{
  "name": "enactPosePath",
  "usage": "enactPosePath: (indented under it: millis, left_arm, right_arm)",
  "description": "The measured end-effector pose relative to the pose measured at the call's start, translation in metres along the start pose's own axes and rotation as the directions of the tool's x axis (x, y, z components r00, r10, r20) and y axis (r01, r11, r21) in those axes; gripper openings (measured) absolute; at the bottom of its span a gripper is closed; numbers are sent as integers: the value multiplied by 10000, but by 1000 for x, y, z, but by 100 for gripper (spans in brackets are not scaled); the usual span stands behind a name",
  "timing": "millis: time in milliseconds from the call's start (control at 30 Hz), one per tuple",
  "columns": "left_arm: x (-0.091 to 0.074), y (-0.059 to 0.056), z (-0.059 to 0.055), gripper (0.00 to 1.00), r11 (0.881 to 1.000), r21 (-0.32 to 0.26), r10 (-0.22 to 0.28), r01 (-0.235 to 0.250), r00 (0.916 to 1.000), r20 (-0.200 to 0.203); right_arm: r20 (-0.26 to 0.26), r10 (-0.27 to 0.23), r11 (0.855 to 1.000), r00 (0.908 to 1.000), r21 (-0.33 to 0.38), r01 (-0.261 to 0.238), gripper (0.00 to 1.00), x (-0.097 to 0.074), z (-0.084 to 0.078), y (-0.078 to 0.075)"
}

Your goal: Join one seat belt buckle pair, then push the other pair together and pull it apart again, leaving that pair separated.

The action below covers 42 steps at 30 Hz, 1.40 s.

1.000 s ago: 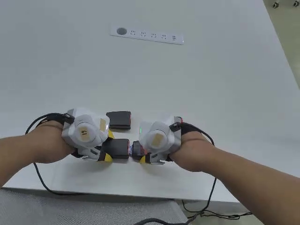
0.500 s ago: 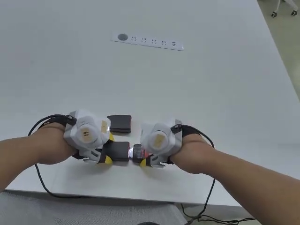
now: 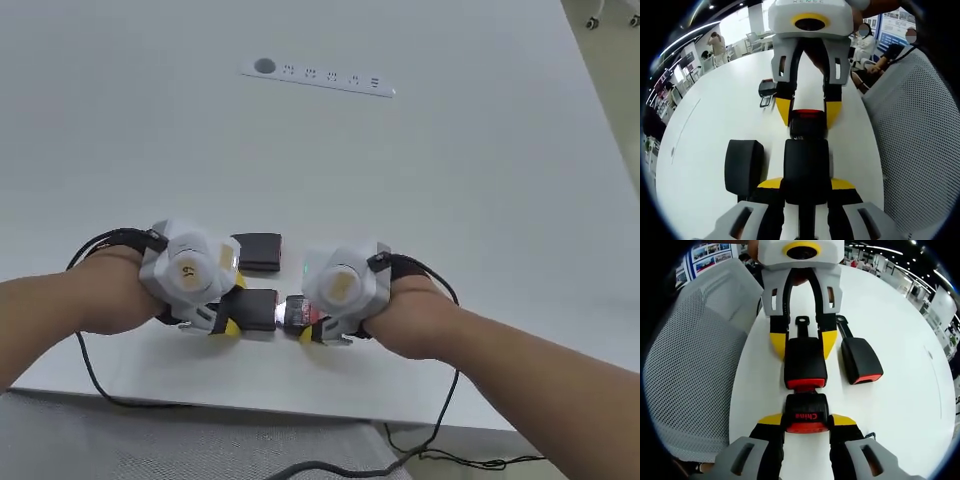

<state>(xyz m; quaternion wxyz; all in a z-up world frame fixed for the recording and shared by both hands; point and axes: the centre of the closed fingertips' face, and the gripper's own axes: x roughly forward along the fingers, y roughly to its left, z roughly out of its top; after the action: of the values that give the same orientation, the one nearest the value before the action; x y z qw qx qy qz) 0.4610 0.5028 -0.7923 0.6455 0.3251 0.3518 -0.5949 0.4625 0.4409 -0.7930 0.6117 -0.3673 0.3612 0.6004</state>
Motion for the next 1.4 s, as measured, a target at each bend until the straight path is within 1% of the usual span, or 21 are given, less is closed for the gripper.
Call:
enactPosePath:
  millis: [133, 300, 333, 400, 433, 533, 567, 600, 633, 700, 767, 800, 833, 867, 900, 933, 1033, 1100, 1167, 1300, 1400]
  left_arm:
    - [-1, 0, 0, 33, 9999, -123, 45, -43, 9999, 126]
    - [-1, 2, 0, 34, 9998, -214, -54, 54, 10000, 26]
    - [-1, 2, -1, 35, 9991, -410, -70, 70, 10000, 1]
    - [-2, 2, 0, 36, 9970, -754, -146, 153, 9998, 106]
    - [-3, 1, 1, 37, 9966, -806, -179, 193, 9997, 177]
    - [-4, 1, -3, 39, 9978, -656, -111, 118, 9999, 116]
    - [-5, 1, -4, 40, 9974, -709, -79, 83, 10000, 49]
    - [-9, 2, -4, 40, 9976, -691, -8, 12, 10000, 56]
    - [-11, 2, -3, 40, 9977, -673, 29, -21, 9999, 117]
    - [-19, 4, 4, 40, 9975, -681, 180, -163, 9995, 254]
    - [-26, 4, 11, 40, 9984, -482, 311, -293, 9989, 359]
    - [-30, 5, 16, 40, 9988, -354, 356, -341, 9985, 418]
    - [-32, 5, 18, 40, 9993, -86, 380, -377, 9987, 351]
    - [-33, 6, 21, 40, 9993, -51, 361, -359, 9985, 421]
    - [-36, 9, 26, 40, 9993, -91, 367, -362, 9977, 577]
    - [-37, 11, 30, 40, 9992, -114, 397, -390, 9969, 684]
    - [-41, 27, 35, 40, 9977, -127, 668, -660, 9941, 858]
    - [-41, 35, 36, 40, 9968, -152, 794, -784, 9930, 874]
    - [-42, 40, 35, 40, 9965, -153, 826, -816, 9930, 849]
    - [-42, 54, 31, 40, 9956, -192, 928, -916, 9928, 761]
    - [-43, 63, 28, 41, 9954, -119, 960, -954, 9932, 662]
  right_arm:
    - [41, 8, 10000, 10000, 0, -8, 31, 1, 0, -1]
    - [54, -26, 9999, 10000, 101, 25, 32, 0, 0, -1]
    - [58, -24, 9998, 10000, 208, 23, 32, -1, 0, -1]
    - [22, 34, 9997, 10000, 222, -34, 33, -1, 1, -1]
    - [6, -7, 9997, 10000, 249, 7, 33, -1, 1, -2]
    - [46, -137, 9994, 9999, 322, 135, 38, -2, 0, -4]
    - [64, -171, 9992, 9998, 366, 168, 39, -3, 0, -5]
    - [150, -177, 9989, 9997, 438, 170, 39, -7, 2, -4]
    - [251, -140, 9986, 9996, 512, 127, 39, -9, 4, -3]
    - [341, -181, 9987, 9993, 491, 164, 38, -14, 6, -3]
    - [477, -278, 9990, 9985, 360, 261, 37, -17, 11, -5]
    - [605, -312, 9992, 9977, 285, 295, 37, -26, 18, -5]
    - [695, -333, 9992, 9970, 249, 317, 37, -30, 21, -5]
    - [737, -327, 9993, 9967, 196, 314, 37, -32, 24, -6]
    - [775, -323, 9995, 9965, 60, 319, 36, -35, 26, -7]
    - [810, -358, 9994, 9961, 12, 358, 36, -35, 26, -9]
    - [837, -528, 9986, 9951, 0, 530, 35, -44, 25, -19]
    - [732, -592, 9981, 9956, -100, 601, 33, -44, 18, -28]
    - [607, -615, 9980, 9963, -103, 622, 30, -45, 12, -30]
    - [412, -750, 9971, 9963, -129, 755, 30, -50, -1, -43]
    - [389, -857, 9963, 9956, -54, 860, 30, -54, -10, -52]
